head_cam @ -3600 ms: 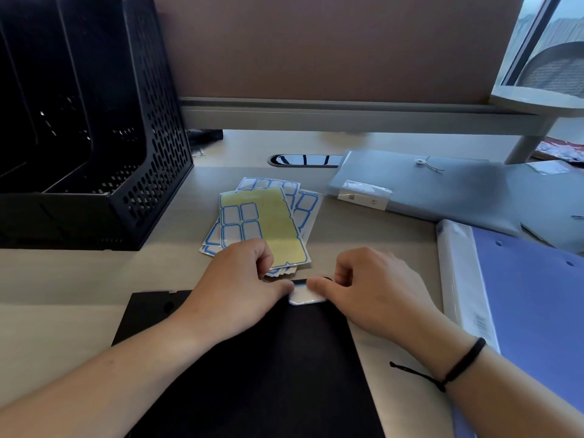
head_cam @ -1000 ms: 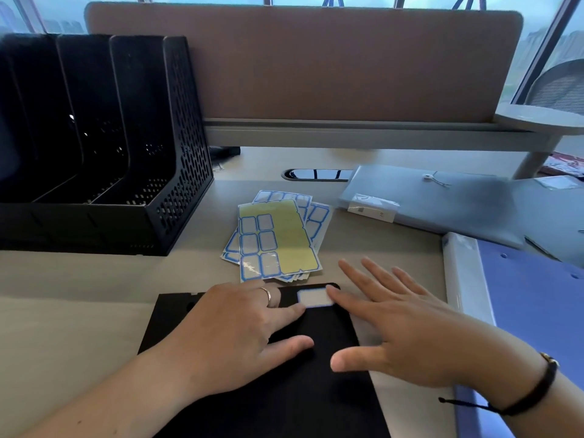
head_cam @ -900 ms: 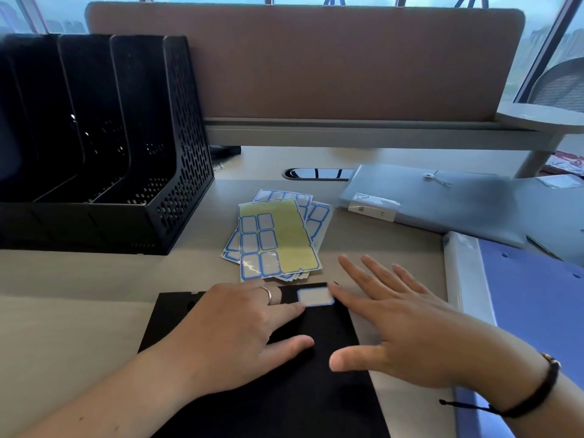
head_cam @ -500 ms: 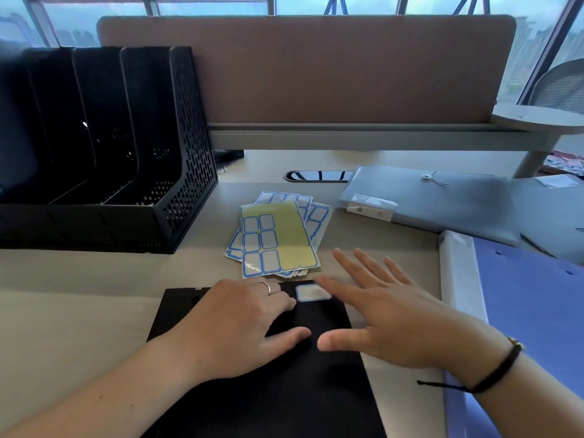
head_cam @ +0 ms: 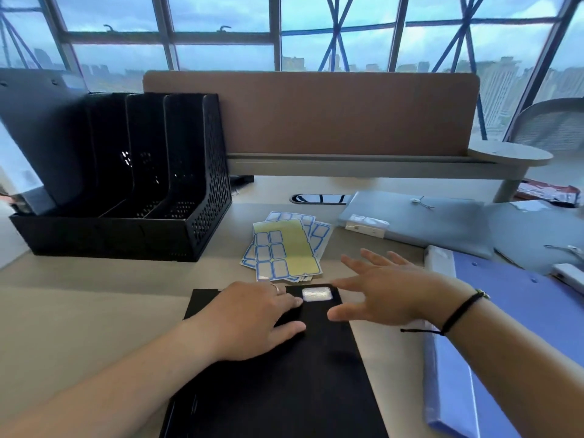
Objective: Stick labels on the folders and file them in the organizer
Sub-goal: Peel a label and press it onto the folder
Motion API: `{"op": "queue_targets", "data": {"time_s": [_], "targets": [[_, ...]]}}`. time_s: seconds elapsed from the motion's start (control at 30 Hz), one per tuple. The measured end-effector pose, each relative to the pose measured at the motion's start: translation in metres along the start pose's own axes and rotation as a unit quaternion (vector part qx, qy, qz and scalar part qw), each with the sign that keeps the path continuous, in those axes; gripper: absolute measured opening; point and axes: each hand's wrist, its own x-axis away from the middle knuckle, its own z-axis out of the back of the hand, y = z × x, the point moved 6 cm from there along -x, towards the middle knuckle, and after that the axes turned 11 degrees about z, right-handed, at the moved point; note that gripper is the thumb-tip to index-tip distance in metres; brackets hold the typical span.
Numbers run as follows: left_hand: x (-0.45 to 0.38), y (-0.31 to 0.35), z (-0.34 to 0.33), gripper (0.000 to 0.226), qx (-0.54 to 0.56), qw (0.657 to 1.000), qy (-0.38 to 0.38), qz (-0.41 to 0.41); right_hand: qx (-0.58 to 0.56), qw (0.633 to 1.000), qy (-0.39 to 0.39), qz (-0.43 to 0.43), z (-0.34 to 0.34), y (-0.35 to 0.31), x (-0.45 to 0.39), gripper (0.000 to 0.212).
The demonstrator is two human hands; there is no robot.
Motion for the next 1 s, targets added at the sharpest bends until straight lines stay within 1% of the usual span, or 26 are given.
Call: {"op": "queue_targets", "data": {"time_s": [0.1,0.2,0.27,0.33,0.4,0.43,0.47,0.53,0.57,0.63,0.67,0.7,0.73,0.77,0.83,0.9,0.97,1.0], "targets": [[0.011,-0.023,0.004,0.062,-0.005,0.997,-0.005,0.081,0.003,0.997,0.040,0.065,-0.004,-0.037,0.010,0.084],[0.032,-0.058,-0.006,0.066,0.017,0.981,-0.024,0.193,-0.037,0.992,0.048,0.113,-0.020,-0.070,0.019,0.090],[0.053,-0.075,-0.011,0.073,0.089,0.961,-0.048,0.256,-0.073,0.989,0.057,0.116,-0.033,-0.085,0.022,0.095],[0.073,-0.080,-0.013,0.079,0.203,0.931,-0.069,0.294,-0.079,0.987,0.073,0.115,-0.047,-0.096,0.020,0.096],[0.088,-0.076,-0.007,0.078,0.330,0.892,-0.048,0.305,-0.072,0.988,0.085,0.106,-0.060,-0.103,0.016,0.091],[0.094,-0.074,-0.003,0.074,0.395,0.865,-0.024,0.310,-0.069,0.989,0.090,0.097,-0.063,-0.106,0.015,0.089],[0.098,-0.072,0.001,0.071,0.463,0.825,-0.002,0.323,-0.067,0.989,0.095,0.089,-0.065,-0.109,0.014,0.087],[0.104,-0.071,0.008,0.066,0.582,0.730,0.027,0.358,-0.068,0.990,0.105,0.072,-0.066,-0.113,0.016,0.085],[0.106,-0.074,0.009,0.066,0.619,0.691,0.030,0.373,-0.070,0.989,0.110,0.065,-0.066,-0.115,0.016,0.085],[0.109,-0.083,0.009,0.069,0.678,0.616,0.022,0.400,-0.073,0.988,0.125,0.053,-0.066,-0.116,0.018,0.084],[0.112,-0.088,0.007,0.068,0.704,0.579,0.012,0.412,-0.076,0.987,0.134,0.046,-0.066,-0.116,0.018,0.084],[0.114,-0.091,0.004,0.058,0.726,0.548,-0.001,0.414,-0.081,0.985,0.144,0.036,-0.066,-0.116,0.018,0.084],[0.118,-0.090,0.001,0.046,0.737,0.533,-0.017,0.416,-0.089,0.983,0.156,0.025,-0.066,-0.116,0.019,0.084],[0.122,-0.088,-0.001,0.036,0.732,0.536,-0.038,0.419,-0.097,0.981,0.167,0.013,-0.066,-0.117,0.020,0.084],[0.131,-0.081,-0.004,0.029,0.712,0.559,-0.072,0.418,-0.109,0.977,0.181,-0.003,-0.064,-0.120,0.021,0.082],[0.138,-0.079,-0.003,0.025,0.696,0.580,-0.076,0.418,-0.115,0.974,0.196,-0.013,-0.062,-0.124,0.023,0.078],[0.142,-0.081,0.000,0.022,0.697,0.584,-0.076,0.409,-0.107,0.973,0.204,-0.021,-0.057,-0.129,0.024,0.075],[0.144,-0.081,0.004,0.024,0.700,0.585,-0.074,0.403,-0.099,0.973,0.205,-0.023,-0.054,-0.133,0.023,0.074]]}}
